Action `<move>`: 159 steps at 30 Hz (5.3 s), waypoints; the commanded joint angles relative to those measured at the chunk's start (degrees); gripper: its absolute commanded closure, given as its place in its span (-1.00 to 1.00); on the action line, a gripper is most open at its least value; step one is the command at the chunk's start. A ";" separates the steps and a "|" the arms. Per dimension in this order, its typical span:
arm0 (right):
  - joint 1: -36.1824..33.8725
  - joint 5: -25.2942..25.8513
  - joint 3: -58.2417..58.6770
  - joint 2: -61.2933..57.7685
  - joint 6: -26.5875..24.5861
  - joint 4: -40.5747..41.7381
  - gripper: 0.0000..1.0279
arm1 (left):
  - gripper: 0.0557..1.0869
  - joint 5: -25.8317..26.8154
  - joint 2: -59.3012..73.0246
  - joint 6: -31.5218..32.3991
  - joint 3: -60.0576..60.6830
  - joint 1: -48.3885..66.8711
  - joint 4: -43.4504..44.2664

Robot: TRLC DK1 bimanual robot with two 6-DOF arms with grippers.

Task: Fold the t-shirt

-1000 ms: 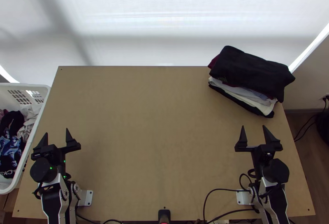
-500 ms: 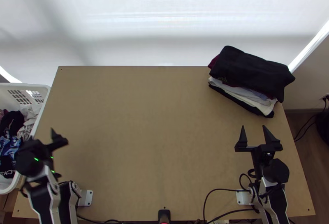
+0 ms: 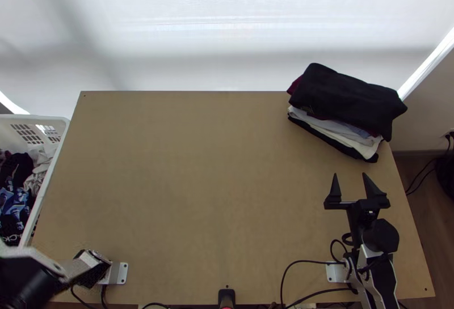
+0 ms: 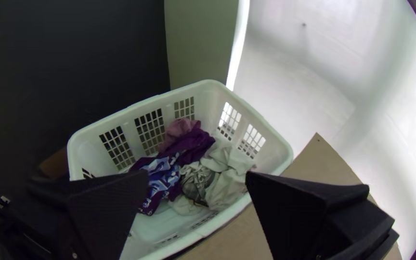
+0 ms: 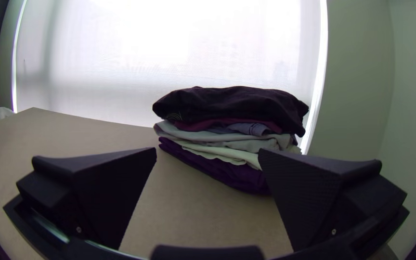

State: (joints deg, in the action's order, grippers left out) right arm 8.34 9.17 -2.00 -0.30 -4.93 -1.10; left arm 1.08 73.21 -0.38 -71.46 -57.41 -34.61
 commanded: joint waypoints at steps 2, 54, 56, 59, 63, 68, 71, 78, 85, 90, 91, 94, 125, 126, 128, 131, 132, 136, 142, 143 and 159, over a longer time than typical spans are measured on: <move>-0.25 0.06 0.68 0.38 -0.78 0.93 -0.93 | -0.90 0.68 10.81 -3.75 -5.71 -3.76 -1.07; -0.25 0.06 0.59 0.38 -0.78 0.93 -0.93 | 0.92 8.23 46.32 -2.17 -52.38 -9.21 1.39; -0.25 0.06 0.68 0.38 -0.78 0.93 -0.93 | 0.92 9.11 42.54 -1.29 -52.38 -8.33 1.39; -0.25 0.06 0.68 0.38 -0.78 0.93 -0.93 | 0.92 9.73 37.62 0.47 -52.46 -7.19 2.18; -0.25 0.06 0.59 0.38 -0.78 0.93 -0.93 | 0.92 9.99 32.17 2.93 -52.46 -5.70 3.32; -0.25 0.06 0.59 0.38 -0.78 0.93 -0.93 | 0.92 11.13 26.90 3.90 -52.29 -2.97 3.23; -0.25 0.06 0.59 0.38 -0.78 0.93 -0.93 | 0.92 11.31 24.61 3.90 -52.03 -0.07 2.62; -0.25 0.06 0.59 0.38 -0.78 0.93 -0.93 | 0.93 11.22 17.84 3.90 -47.45 10.74 1.48; -0.25 0.06 0.59 0.38 -0.78 0.93 -0.93 | 0.93 6.30 4.49 3.46 -33.48 31.74 1.56; -0.25 0.06 0.59 0.38 -0.78 0.93 -0.93 | 0.93 -5.56 -4.83 2.84 -20.91 55.03 4.73; -0.25 0.06 0.59 0.38 -0.78 0.93 -0.93 | 0.93 -8.73 -6.15 3.02 -18.80 60.31 6.05; -0.25 0.06 0.68 0.38 -0.78 0.93 -0.93 | 0.93 -15.41 -9.05 4.25 -13.62 74.81 8.51; -0.25 0.06 0.59 0.38 -0.78 0.93 -0.93 | 0.93 -0.91 -13.09 25.69 34.64 122.27 15.54; -0.25 0.06 0.68 0.38 -0.78 0.93 -0.93 | 0.93 -0.03 -12.39 25.69 35.25 123.15 15.01; -0.25 0.06 0.59 0.38 -0.78 0.93 -0.93 | 0.92 0.94 -11.25 25.69 36.22 125.00 13.60; -0.25 0.06 0.59 0.38 -0.78 0.93 -0.93 | 0.91 2.52 -10.81 25.78 37.18 126.31 13.17; -0.25 0.06 0.59 0.38 -0.78 0.93 -0.93 | 0.76 2.52 -10.90 25.78 37.01 126.31 13.17; -0.25 0.06 0.59 0.38 -0.78 0.93 -0.93 | -0.75 2.26 -14.06 23.94 34.11 125.43 10.00; -0.25 0.06 0.59 0.38 -0.78 0.93 -0.93 | -0.89 2.08 -18.63 20.16 26.29 116.65 5.52; -0.25 0.06 0.59 0.38 -0.78 0.93 -0.93 | -0.89 2.35 -18.72 19.54 24.88 113.92 5.08; -0.25 0.06 0.59 0.38 -0.78 0.93 -0.93 | -0.87 4.89 -18.19 14.18 19.52 86.76 2.35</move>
State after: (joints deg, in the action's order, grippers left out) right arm 8.34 9.17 -2.00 -0.30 -4.93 -1.02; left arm 5.04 54.48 14.41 -50.87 30.48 -31.42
